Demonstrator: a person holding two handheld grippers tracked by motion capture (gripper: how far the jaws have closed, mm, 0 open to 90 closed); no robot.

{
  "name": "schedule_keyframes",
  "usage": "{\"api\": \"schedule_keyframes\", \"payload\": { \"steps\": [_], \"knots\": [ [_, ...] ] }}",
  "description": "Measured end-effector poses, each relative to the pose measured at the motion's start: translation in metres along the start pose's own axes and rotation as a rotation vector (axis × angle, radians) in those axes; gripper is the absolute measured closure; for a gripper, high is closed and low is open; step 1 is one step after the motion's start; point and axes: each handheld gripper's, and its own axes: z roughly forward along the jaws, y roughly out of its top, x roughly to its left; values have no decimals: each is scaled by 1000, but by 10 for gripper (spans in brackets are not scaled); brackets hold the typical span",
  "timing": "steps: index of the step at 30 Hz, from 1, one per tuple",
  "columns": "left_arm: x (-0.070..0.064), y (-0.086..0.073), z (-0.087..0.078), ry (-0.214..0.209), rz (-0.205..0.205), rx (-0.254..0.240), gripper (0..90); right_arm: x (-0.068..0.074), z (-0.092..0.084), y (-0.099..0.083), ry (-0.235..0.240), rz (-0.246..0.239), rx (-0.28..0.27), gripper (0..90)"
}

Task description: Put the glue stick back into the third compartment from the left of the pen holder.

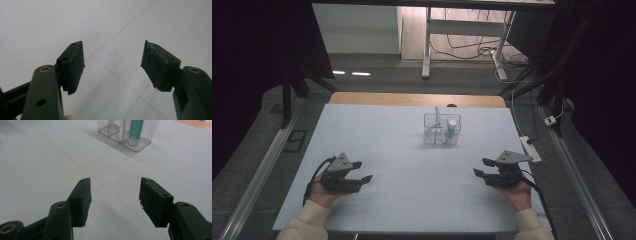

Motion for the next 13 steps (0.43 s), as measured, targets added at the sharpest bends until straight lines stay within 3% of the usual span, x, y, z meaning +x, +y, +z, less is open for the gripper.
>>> {"api": "schedule_keyframes", "payload": {
  "steps": [13],
  "knots": [
    [0,0,-1,1,6,-1,343,1,1,-1,15,4,-1,414]
  ]
}}
